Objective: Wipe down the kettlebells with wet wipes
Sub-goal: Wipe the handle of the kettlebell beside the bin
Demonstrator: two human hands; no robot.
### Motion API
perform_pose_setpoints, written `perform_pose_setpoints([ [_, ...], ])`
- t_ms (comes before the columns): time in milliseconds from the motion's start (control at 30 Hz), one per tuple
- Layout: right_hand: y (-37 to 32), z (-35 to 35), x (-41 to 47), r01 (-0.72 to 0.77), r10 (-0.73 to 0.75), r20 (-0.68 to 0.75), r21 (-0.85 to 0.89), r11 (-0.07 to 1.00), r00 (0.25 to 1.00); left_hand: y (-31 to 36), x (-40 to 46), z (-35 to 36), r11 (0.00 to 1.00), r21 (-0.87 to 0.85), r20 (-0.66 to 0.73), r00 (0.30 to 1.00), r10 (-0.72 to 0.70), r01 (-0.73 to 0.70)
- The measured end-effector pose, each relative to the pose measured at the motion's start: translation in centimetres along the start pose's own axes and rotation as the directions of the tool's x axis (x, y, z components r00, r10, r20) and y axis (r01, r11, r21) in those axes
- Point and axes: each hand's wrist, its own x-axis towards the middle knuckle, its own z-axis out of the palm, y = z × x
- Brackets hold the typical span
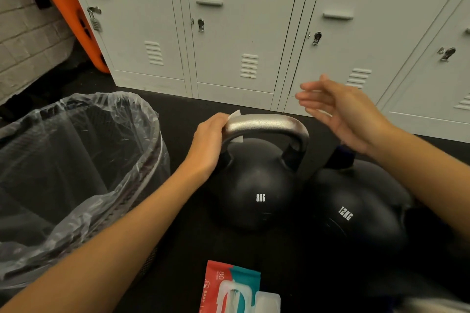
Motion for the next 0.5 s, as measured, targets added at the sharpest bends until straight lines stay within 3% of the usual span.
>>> perform_pose_setpoints([
  [100,-0.9,-0.7,0.2,-0.015,0.016,-0.04,0.015,1.0,0.999,-1.3,-0.3,-0.8,0.988,-0.066,0.026,0.99,-0.139,0.141],
  [167,-0.8,-1.0,0.0,-0.061,0.061,-0.042,-0.002,0.998,0.997,-0.8,0.1,-0.9,0.988,-0.026,0.058,0.987,-0.152,0.154],
  [300,0.1,-1.4,-0.8,-0.146,0.143,-0.048,-0.061,0.987,0.988,2.6,1.2,-0.1,0.958,0.278,0.092,0.991,-0.098,0.069],
  [400,0.5,-1.7,-1.2,-0.125,0.117,-0.071,-0.115,0.986,0.991,4.6,0.6,2.2,0.746,0.648,0.086,0.988,0.126,-0.152],
  [500,0.4,-1.3,-1.6,-0.043,0.029,-0.092,-0.156,0.987,0.995,5.1,-1.2,5.4,0.371,0.856,0.186,0.884,0.429,-0.36],
])
